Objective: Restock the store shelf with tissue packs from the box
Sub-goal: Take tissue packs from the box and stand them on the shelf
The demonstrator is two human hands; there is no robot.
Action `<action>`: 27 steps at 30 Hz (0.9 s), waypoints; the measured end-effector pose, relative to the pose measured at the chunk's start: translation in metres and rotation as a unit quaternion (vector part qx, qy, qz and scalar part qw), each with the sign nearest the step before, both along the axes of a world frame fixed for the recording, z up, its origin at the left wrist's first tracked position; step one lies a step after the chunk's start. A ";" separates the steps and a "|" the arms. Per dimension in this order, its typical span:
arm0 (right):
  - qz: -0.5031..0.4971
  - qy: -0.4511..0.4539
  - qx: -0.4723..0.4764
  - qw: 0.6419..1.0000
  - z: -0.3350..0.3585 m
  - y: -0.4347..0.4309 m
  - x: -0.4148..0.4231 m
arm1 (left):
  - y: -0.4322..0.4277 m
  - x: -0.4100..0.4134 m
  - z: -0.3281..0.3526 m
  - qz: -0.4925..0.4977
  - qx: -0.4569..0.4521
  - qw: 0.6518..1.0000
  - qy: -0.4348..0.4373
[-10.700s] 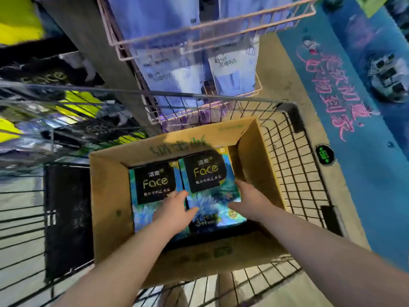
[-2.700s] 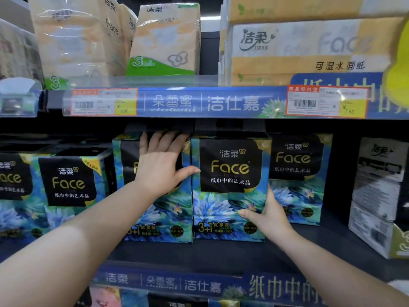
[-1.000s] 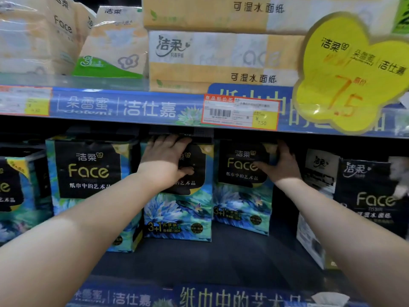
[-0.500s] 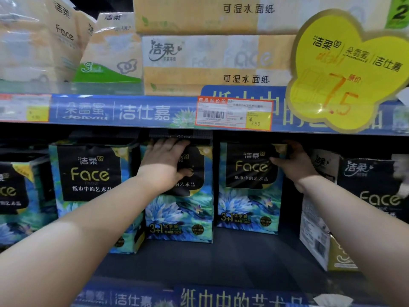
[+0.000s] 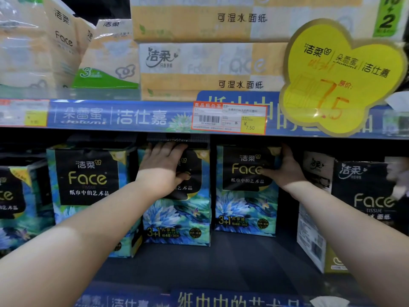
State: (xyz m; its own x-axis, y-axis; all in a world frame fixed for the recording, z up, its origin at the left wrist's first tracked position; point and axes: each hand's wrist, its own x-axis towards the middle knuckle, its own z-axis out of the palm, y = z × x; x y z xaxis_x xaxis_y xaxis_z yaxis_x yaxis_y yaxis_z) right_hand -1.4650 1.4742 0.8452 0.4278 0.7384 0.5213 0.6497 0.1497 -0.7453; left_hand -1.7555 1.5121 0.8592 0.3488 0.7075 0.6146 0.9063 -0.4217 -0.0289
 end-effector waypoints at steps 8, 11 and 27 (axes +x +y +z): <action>-0.012 -0.006 -0.026 1.000 0.002 -0.001 0.003 | -0.002 0.001 -0.001 -0.002 0.001 1.000 0.006; -0.026 -0.009 -0.045 0.999 0.003 -0.001 -0.001 | -0.005 0.001 0.000 0.008 -0.005 1.000 0.012; -0.040 -0.327 -0.107 0.938 0.012 -0.039 -0.046 | -0.027 0.005 -0.014 0.050 0.000 0.999 -0.003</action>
